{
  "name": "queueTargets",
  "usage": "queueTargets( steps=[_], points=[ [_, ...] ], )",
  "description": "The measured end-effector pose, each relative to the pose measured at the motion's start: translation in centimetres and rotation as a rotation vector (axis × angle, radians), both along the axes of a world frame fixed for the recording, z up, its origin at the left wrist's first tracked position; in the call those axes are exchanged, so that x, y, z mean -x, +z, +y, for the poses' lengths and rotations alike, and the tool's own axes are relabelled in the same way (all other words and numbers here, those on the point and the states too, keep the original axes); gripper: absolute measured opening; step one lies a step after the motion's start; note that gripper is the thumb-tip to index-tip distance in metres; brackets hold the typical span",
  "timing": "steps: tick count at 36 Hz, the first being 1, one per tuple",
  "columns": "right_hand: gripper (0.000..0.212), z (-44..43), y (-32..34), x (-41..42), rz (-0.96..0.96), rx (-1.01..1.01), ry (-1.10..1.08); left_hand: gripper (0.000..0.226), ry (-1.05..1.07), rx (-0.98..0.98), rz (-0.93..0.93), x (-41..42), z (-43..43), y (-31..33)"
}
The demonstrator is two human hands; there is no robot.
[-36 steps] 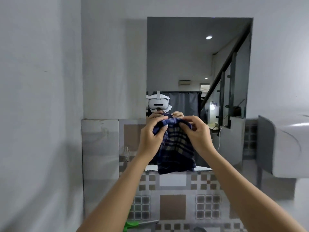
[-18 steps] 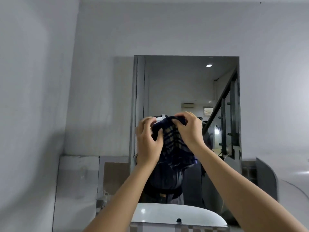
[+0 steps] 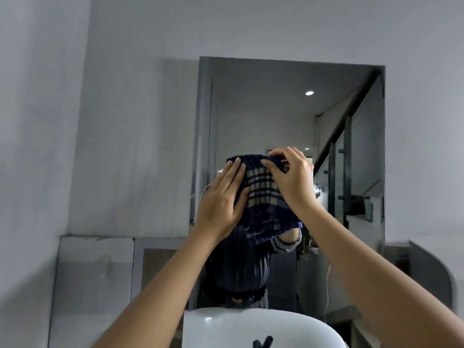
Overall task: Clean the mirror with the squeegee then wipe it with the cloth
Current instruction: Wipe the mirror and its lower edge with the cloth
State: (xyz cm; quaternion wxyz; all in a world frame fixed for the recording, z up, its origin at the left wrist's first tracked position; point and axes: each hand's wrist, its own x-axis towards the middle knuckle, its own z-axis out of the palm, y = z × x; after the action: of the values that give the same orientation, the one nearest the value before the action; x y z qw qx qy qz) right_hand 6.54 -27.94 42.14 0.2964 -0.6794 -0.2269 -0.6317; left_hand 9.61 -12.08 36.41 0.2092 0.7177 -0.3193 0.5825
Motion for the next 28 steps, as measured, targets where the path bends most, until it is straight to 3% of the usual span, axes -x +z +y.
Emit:
queueTargets(
  steps=[5,12,19,23,28],
  points=[
    [0.018,0.4,-0.7,0.5,-0.022,-0.023,-0.047,0.052,0.033,-0.016,0.028,-0.1,0.0,0.1],
    [0.02,2.9,-2.6,3.2,-0.196,0.013,-0.05,0.053,0.054,-0.082,0.011,0.6,0.4,0.3],
    [0.042,4.3,-4.3,3.0,0.197,0.017,0.076,0.055,0.026,-0.181,0.09,0.8,1.6,1.2],
    [0.05,4.6,-4.8,1.8,0.3,0.135,-0.076,0.051,-0.017,-0.163,0.097,1.0,2.9,1.3],
    [0.059,4.8,-5.4,0.2,0.297,0.182,-0.314,0.053,0.018,-0.127,0.052,-0.1,5.5,0.3]
  ],
)
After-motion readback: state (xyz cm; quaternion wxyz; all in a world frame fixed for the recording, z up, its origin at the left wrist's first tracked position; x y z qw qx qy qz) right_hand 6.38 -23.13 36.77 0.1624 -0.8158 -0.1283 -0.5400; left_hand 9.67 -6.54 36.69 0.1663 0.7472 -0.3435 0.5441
